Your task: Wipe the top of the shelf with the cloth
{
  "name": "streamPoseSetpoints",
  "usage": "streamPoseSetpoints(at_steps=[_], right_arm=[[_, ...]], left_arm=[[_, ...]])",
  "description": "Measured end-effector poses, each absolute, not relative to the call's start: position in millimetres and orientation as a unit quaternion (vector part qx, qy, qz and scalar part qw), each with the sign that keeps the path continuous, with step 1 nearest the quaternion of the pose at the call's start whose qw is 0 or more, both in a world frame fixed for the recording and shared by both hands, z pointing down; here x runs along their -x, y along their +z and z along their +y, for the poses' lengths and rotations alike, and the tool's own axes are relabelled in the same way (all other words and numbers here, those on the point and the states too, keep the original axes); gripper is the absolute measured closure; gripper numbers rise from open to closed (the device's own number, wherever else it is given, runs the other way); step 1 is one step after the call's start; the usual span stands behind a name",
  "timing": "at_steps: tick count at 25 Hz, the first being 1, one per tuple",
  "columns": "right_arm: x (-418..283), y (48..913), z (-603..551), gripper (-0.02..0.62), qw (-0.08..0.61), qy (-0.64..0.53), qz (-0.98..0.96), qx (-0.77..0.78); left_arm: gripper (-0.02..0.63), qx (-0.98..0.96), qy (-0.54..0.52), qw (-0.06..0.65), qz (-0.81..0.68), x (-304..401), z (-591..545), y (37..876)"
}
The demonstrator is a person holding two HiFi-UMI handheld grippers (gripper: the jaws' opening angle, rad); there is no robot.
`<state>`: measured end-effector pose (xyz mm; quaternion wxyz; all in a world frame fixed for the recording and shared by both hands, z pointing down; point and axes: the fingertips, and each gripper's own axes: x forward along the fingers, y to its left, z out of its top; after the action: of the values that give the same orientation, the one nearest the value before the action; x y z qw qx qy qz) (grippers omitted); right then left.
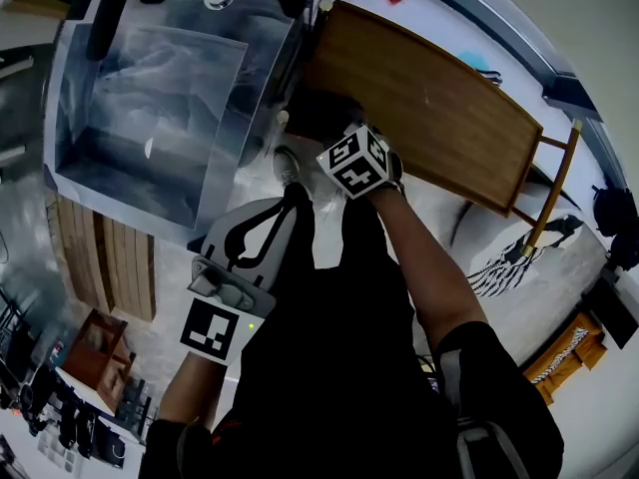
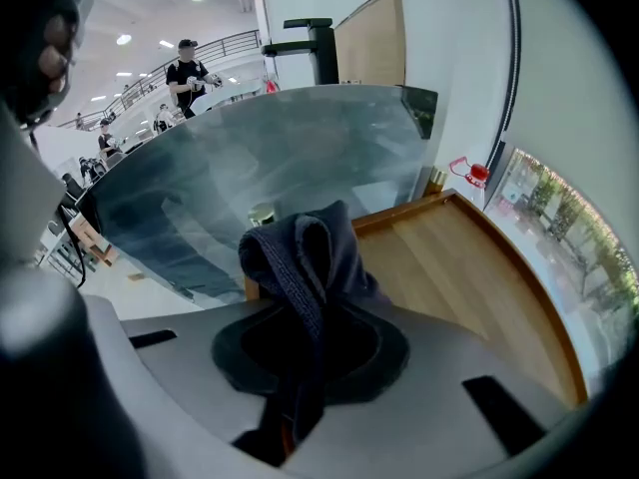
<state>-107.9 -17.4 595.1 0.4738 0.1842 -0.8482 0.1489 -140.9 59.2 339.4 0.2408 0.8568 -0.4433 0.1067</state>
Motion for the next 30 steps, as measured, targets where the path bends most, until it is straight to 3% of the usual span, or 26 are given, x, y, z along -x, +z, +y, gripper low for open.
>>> streamPoseSetpoints(at_steps=[30], right_arm=[[-97.6,601.7,-12.6,0.548,0.489,0.220,-0.801,-0.265]], left_arm=[[0.581,-0.906,0.129,0.218,-0.338,-21.4,34.0,329.1]])
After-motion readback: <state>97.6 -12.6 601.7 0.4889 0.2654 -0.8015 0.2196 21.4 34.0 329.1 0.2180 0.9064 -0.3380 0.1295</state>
